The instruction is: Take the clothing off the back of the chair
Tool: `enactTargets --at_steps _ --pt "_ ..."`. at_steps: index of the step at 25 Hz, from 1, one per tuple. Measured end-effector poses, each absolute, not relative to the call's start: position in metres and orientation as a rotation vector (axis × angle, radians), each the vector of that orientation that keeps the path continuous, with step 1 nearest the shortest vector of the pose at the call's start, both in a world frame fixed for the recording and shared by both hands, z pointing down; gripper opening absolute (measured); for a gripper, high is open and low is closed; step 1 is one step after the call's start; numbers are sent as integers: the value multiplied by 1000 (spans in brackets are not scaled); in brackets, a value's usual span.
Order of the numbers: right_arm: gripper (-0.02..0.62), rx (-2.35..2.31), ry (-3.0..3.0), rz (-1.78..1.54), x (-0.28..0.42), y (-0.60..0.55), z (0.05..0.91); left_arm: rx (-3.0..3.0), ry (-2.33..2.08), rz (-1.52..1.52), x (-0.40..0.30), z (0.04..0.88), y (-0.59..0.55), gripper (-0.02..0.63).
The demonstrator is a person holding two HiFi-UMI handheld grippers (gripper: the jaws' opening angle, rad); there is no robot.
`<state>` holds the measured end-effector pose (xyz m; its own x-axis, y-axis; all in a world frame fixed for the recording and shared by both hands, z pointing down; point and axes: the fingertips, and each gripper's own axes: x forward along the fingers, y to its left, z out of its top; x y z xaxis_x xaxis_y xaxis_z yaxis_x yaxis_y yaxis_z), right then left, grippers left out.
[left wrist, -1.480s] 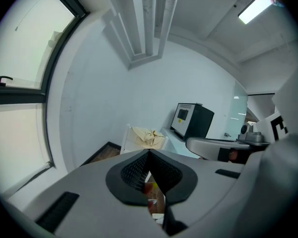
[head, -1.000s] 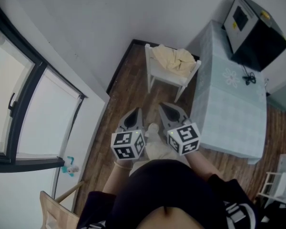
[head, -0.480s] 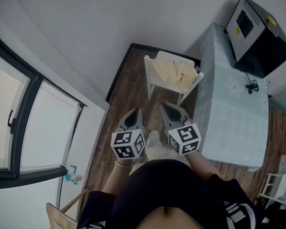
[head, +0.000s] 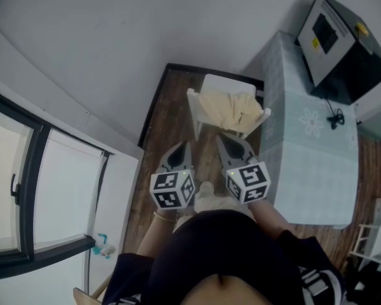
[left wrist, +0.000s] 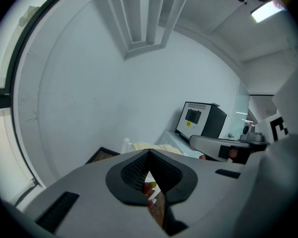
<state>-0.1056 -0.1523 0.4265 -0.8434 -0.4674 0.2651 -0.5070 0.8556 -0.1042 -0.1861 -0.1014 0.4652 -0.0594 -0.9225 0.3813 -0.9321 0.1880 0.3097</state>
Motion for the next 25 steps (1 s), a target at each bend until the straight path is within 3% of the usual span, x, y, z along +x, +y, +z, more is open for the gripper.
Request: enactTargets --at_steps 11,25 --pt "12 906 -2743 241 -108 -214 436 1806 -1917 83 -203 479 -169 -3" --pt "12 1130 -2587 315 -61 -265 470 1875 -1844 154 -192 504 -226 -2"
